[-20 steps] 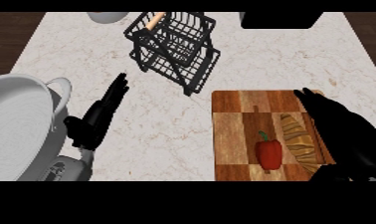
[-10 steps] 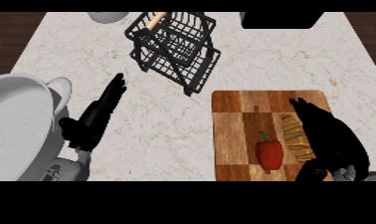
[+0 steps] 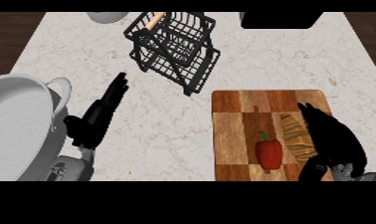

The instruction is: Pick the croissant from the cutting board and place it in the tiered basket

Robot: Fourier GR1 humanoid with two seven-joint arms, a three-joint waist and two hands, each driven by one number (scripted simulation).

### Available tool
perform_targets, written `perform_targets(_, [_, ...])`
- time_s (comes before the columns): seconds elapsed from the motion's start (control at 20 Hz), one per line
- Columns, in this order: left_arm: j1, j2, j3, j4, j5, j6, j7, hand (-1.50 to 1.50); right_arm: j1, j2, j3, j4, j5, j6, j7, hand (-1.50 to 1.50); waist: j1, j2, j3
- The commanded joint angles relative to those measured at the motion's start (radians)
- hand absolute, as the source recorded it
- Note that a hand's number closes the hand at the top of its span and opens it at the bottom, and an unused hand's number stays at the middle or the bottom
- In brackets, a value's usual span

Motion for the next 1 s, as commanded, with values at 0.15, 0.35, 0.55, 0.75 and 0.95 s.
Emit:
perform_targets(0.15, [-0.036,-0.032,0.036,0.063,-0.041,-0.028,0.010,0.00,0.094,0.076,-0.039,0.085,0.112,-0.044,-0.134,-1.50,-0.004,0.001,0.000])
perform_targets(0.35, [0.035,-0.024,0.054,-0.028,-0.069,-0.050,0.002,0.00,0.075,0.127,-0.091,0.132,0.147,0.011,-0.188,-1.50,0.001,0.000,0.000])
perform_targets(0.55, [0.042,-0.026,0.088,-0.018,-0.062,-0.102,-0.014,0.00,0.049,0.163,-0.147,0.146,0.173,0.067,-0.212,-1.50,0.002,0.000,0.000])
perform_targets(0.75, [-0.025,-0.086,0.065,-0.003,-0.074,-0.041,0.058,0.00,0.033,0.181,-0.159,0.217,0.174,-0.091,-0.398,1.50,0.000,0.002,0.001])
perform_targets(0.95, [0.024,-0.094,0.053,-0.062,-0.116,-0.028,0.049,0.00,-0.010,0.248,-0.151,0.271,0.244,-0.119,-0.419,1.50,0.006,0.000,0.000])
